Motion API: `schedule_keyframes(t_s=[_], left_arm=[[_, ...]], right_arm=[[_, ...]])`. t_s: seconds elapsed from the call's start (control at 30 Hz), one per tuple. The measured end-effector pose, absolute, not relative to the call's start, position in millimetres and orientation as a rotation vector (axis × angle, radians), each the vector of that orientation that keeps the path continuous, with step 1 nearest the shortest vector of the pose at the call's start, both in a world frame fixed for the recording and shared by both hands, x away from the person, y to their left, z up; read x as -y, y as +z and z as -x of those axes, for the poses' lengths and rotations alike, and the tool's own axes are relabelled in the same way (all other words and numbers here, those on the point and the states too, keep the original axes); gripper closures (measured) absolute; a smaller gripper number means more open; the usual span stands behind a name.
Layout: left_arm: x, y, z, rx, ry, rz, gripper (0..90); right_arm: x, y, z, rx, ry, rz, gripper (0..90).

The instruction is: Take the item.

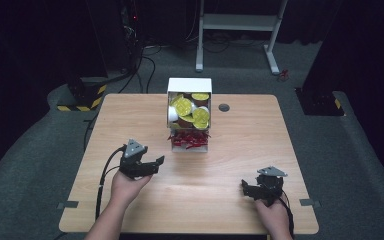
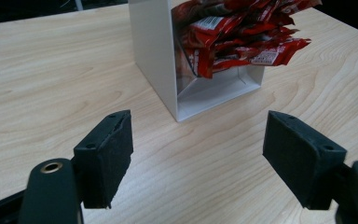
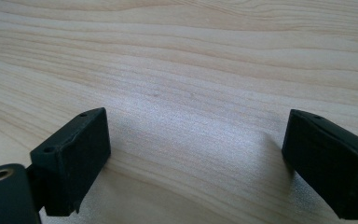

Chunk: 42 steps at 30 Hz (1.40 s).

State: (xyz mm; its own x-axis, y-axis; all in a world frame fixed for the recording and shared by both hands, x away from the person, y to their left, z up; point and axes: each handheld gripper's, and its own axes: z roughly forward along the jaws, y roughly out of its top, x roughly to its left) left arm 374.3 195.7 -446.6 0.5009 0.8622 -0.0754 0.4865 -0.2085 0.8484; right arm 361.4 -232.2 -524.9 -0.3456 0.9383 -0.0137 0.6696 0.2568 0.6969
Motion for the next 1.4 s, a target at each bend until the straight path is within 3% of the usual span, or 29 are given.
schedule_keyframes(t_s=[0.97,1.4], left_arm=[[-165,-437,-410,-1.053,0.545,-1.840,36.0],[-159,-442,-419,-1.066,0.570,-1.824,48.5]], right_arm=[[233,-525,-359,-2.113,0.847,-1.449,7.7],[234,-525,-358,-2.120,0.846,-1.447,7.7]])
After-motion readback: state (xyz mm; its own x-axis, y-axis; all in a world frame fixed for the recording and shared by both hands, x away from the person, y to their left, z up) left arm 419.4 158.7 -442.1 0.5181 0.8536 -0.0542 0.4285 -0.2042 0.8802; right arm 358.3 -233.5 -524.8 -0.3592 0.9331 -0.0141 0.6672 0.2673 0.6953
